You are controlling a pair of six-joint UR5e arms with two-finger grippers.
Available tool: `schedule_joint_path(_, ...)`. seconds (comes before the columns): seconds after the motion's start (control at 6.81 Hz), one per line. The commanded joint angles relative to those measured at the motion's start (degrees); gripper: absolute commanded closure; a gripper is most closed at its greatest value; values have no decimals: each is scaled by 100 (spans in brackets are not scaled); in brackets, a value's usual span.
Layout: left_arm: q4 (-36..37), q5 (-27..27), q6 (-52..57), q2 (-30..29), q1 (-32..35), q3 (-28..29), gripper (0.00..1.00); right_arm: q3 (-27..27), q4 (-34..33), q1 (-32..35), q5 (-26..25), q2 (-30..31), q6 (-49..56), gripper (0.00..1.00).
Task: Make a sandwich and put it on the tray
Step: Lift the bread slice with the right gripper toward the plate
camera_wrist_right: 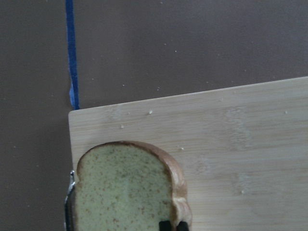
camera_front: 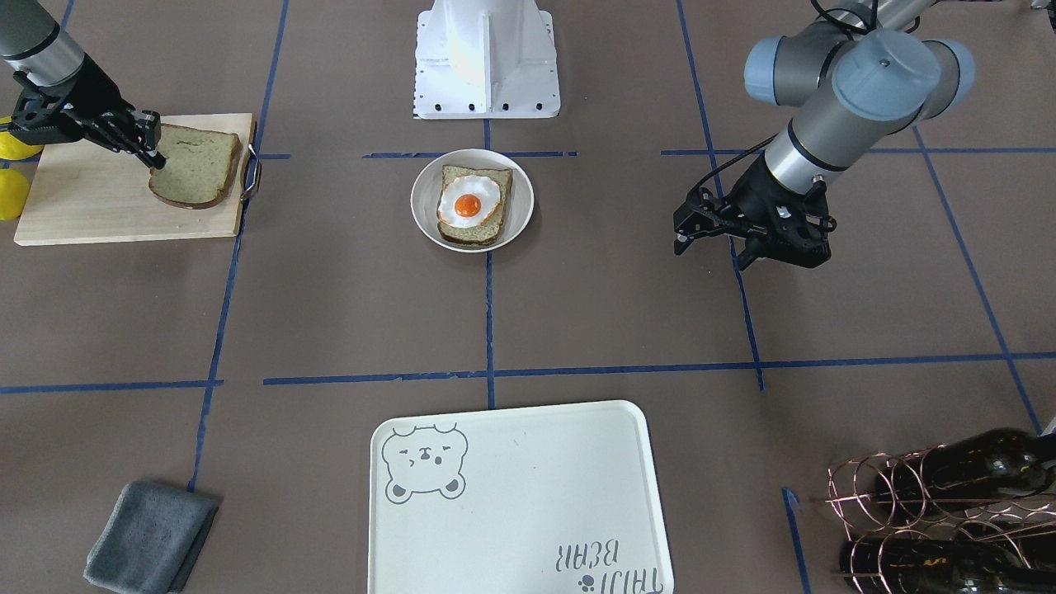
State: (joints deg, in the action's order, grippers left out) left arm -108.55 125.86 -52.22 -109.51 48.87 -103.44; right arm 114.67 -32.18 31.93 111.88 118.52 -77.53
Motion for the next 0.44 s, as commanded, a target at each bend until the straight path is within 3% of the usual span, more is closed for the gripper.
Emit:
schedule_joint_path(0.0,0,0,1,-44,0,34,3,11,422,810,902,-126,27,100)
schedule_joint_path(0.29,9,9,-51,-149,0,87,6,11,432,1375,1484,-608,19,100)
